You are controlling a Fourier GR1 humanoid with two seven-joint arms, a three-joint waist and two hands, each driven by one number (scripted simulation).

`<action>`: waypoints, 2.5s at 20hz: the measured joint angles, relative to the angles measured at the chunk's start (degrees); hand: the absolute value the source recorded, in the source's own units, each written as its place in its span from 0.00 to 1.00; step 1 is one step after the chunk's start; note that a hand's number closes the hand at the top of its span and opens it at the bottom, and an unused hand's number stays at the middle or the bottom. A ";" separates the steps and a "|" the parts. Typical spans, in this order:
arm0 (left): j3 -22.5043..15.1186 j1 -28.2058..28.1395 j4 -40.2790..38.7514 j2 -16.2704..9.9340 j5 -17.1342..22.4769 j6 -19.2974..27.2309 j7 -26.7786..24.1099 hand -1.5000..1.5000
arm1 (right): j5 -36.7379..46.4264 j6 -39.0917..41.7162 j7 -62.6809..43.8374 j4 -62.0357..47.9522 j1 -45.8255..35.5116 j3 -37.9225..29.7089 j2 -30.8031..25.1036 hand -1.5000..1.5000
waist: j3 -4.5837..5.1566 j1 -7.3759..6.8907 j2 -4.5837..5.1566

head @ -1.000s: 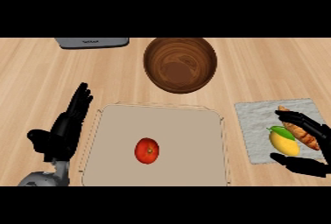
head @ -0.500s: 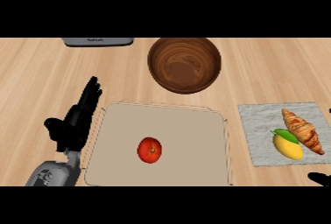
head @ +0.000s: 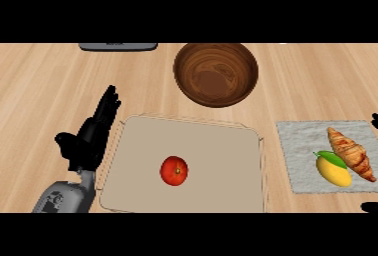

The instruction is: Pick the croissant from the placemat and place it in the bowl

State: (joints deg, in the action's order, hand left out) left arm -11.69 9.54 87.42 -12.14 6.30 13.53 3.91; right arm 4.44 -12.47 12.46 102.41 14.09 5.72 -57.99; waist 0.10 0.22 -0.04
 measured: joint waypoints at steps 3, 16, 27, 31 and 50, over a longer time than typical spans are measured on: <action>-0.01 -0.37 -0.85 0.48 -0.41 -0.52 -1.23 0.50 | 2.15 2.65 -5.37 -0.56 -1.01 1.01 -0.77 0.00 | -0.02 -0.20 0.06; 2.63 -0.27 0.16 1.92 -1.91 -3.09 0.36 0.50 | 8.40 14.03 -2.18 -11.17 -5.06 -2.36 5.99 0.00 | -0.10 -0.10 0.04; 4.45 -0.58 -0.58 3.57 -3.85 -4.68 -0.24 0.50 | 7.78 21.81 5.33 -13.81 -4.25 -8.65 12.65 0.00 | -0.09 -0.01 0.00; 5.03 -0.58 0.34 3.96 -4.22 -5.68 0.60 0.50 | 9.52 23.90 5.58 -15.60 -4.96 -9.89 15.43 0.00 | -0.10 -0.08 0.01; 7.26 -1.14 1.21 6.38 -6.96 -7.89 1.35 0.50 | 24.12 21.55 11.25 -32.59 -14.20 -13.89 23.87 0.00 | -0.11 -0.29 0.06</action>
State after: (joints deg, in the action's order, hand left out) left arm -4.43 8.40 88.62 -5.76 -0.66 5.64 5.26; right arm 28.56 9.08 23.71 69.82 -0.11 -8.16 -34.12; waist -0.01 -0.07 0.02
